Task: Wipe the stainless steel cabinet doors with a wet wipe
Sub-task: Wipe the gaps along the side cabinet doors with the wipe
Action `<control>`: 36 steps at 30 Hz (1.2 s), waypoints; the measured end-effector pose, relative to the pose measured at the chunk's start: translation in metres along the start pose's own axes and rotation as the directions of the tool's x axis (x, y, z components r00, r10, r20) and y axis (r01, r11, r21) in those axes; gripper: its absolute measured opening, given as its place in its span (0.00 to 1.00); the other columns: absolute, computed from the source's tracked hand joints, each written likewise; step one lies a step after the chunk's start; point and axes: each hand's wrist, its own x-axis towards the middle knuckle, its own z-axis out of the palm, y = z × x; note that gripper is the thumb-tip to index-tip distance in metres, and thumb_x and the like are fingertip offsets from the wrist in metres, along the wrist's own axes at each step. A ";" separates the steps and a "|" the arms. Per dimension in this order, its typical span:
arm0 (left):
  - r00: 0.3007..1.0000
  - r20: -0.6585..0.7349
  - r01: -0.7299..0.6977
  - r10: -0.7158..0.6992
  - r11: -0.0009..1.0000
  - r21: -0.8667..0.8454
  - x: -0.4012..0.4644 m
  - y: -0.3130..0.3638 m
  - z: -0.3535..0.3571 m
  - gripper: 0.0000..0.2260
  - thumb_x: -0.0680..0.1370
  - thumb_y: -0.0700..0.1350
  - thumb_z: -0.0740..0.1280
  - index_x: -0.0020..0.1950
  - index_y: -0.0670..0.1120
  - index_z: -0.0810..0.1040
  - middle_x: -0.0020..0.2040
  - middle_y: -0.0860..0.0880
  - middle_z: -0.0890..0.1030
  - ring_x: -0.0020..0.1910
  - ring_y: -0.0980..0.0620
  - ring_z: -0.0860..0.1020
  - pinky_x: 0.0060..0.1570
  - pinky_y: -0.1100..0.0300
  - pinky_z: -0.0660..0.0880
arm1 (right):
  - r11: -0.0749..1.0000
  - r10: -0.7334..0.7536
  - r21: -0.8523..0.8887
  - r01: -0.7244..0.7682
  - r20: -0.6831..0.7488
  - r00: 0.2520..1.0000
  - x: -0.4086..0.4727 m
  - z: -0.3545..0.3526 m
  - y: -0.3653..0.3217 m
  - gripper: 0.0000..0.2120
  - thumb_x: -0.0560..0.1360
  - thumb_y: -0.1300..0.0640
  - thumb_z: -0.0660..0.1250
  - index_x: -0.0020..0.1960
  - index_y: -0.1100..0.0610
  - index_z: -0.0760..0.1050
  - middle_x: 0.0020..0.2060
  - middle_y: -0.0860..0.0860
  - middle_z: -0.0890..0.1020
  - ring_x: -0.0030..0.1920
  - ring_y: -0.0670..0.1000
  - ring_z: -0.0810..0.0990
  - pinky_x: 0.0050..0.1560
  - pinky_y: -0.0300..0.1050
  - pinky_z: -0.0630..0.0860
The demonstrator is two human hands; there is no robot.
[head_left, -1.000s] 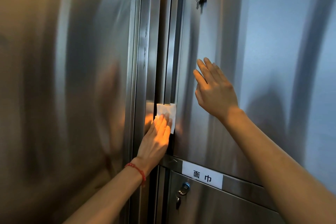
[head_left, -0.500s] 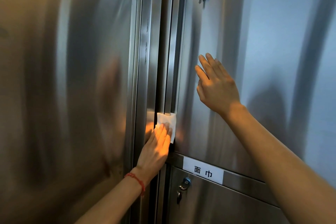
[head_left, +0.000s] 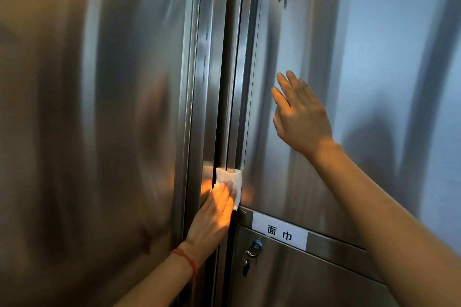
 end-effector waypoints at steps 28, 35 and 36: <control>0.999 -0.024 0.023 -0.022 0.999 0.026 -0.004 0.010 0.002 0.35 0.54 0.34 0.80 0.59 0.36 0.76 0.59 0.37 0.79 0.59 0.41 0.77 0.70 0.47 0.56 | 1.000 0.006 0.025 -0.006 0.008 1.000 0.001 -0.003 -0.002 0.22 0.77 0.58 0.51 0.61 0.66 0.76 0.64 0.64 0.74 0.67 0.64 0.71 0.67 0.57 0.66; 1.000 0.019 0.017 -0.017 0.999 -0.039 -0.010 0.010 0.001 0.42 0.54 0.34 0.80 0.65 0.35 0.68 0.59 0.38 0.79 0.59 0.41 0.77 0.65 0.47 0.67 | 1.000 0.007 0.018 -0.007 0.005 1.000 0.001 -0.001 -0.002 0.22 0.76 0.57 0.52 0.61 0.66 0.76 0.64 0.64 0.74 0.67 0.64 0.71 0.68 0.56 0.63; 1.000 0.016 0.020 -0.020 0.999 -0.036 -0.009 0.009 0.001 0.41 0.55 0.33 0.80 0.65 0.35 0.68 0.59 0.37 0.79 0.59 0.41 0.77 0.69 0.47 0.62 | 1.000 0.008 0.020 -0.008 0.007 1.000 0.001 -0.001 -0.001 0.22 0.77 0.57 0.52 0.61 0.66 0.76 0.64 0.64 0.74 0.67 0.64 0.71 0.68 0.56 0.63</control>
